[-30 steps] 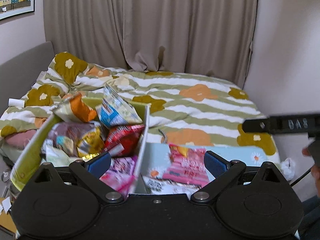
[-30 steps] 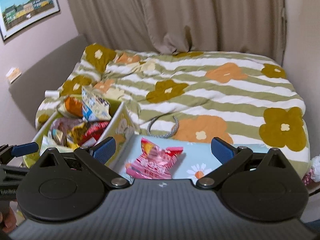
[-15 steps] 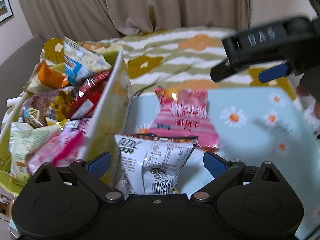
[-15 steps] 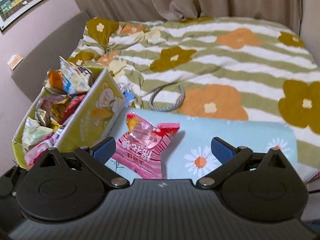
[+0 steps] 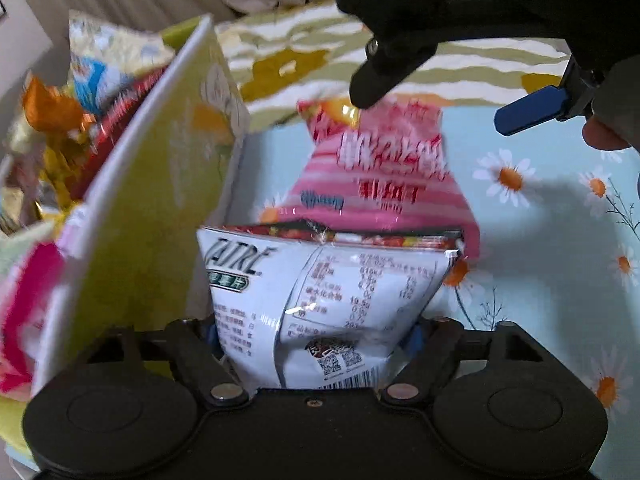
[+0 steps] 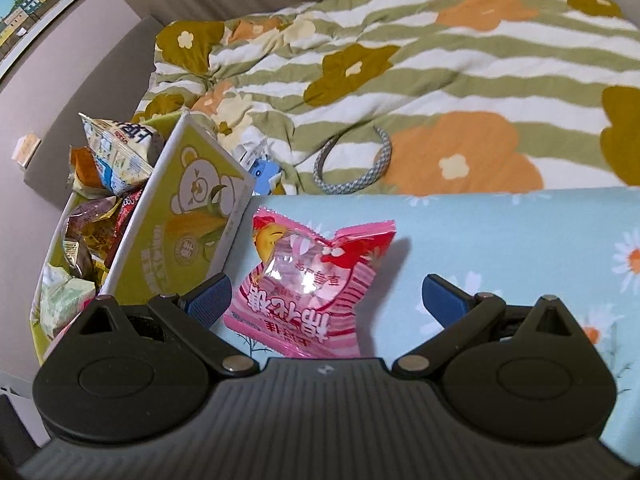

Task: Organize snacks
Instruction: 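Grasp a white TATRE chip bag with the left tool while the right tool grasps a pink bag, then carry both bags over the yellow box and open both tools to drop them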

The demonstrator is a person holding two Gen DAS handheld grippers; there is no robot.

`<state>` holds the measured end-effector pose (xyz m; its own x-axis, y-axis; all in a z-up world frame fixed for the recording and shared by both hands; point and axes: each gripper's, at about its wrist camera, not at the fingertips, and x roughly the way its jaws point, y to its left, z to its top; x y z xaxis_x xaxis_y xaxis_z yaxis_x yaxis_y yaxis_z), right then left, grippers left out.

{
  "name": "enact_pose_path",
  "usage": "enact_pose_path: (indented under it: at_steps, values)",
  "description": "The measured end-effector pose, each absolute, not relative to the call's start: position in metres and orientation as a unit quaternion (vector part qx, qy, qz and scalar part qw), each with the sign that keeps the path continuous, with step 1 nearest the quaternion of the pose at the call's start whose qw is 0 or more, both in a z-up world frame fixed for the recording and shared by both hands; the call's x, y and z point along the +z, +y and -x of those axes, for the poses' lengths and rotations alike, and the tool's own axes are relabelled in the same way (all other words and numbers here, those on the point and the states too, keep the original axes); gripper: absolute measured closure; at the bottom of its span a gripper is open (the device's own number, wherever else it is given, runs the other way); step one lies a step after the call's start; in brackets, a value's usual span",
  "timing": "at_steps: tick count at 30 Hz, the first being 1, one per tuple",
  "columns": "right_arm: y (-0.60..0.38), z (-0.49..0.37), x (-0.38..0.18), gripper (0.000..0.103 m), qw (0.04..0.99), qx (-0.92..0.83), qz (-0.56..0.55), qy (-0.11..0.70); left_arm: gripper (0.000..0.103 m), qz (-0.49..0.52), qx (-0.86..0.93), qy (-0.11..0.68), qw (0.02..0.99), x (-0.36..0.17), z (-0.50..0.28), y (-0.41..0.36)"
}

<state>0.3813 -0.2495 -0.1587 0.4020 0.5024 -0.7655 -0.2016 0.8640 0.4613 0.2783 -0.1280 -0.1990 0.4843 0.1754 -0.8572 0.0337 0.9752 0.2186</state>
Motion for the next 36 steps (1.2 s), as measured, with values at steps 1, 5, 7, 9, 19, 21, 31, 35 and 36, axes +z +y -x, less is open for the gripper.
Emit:
enact_pose_path:
  at_steps: [1, 5, 7, 9, 19, 21, 31, 35, 36]
  values:
    - [-0.246, -0.382, -0.161, 0.0, 0.822, 0.214, -0.15, 0.506, 0.027, -0.097, 0.04, 0.507, 0.856, -0.201, -0.279, -0.125]
    - [-0.237, -0.386, -0.17, 0.0, 0.816, 0.215, -0.147, 0.516, 0.034, -0.082, 0.031, 0.507, 0.858, -0.2, -0.277, -0.118]
    - [-0.235, -0.387, -0.174, 0.0, 0.812, 0.214, -0.152, 0.521, 0.035, -0.077, 0.029, 0.507, 0.858, -0.198, -0.276, -0.115]
    - [-0.235, -0.389, -0.176, 0.0, 0.809, 0.212, -0.16, 0.524, 0.035, -0.064, 0.028, 0.508, 0.858, -0.196, -0.276, -0.111]
    - [-0.224, -0.4, -0.194, 0.0, 0.801, 0.2, -0.182, 0.534, 0.035, -0.043, 0.031, 0.507, 0.86, -0.19, -0.268, -0.104]
    - [-0.223, -0.4, -0.198, 0.0, 0.795, 0.206, -0.192, 0.537, 0.035, -0.043, 0.033, 0.507, 0.86, -0.189, -0.265, -0.103]
    - [-0.219, -0.389, -0.194, 0.024, 0.798, 0.234, -0.167, 0.529, 0.035, -0.033, 0.044, 0.504, 0.862, -0.186, -0.261, -0.102]
    - [-0.227, -0.379, -0.18, 0.024, 0.815, 0.228, -0.153, 0.51, 0.035, -0.035, 0.041, 0.499, 0.865, -0.178, -0.256, -0.103]
    - [-0.23, -0.376, -0.176, 0.024, 0.818, 0.227, -0.152, 0.505, 0.035, -0.036, 0.039, 0.496, 0.867, -0.176, -0.254, -0.105]
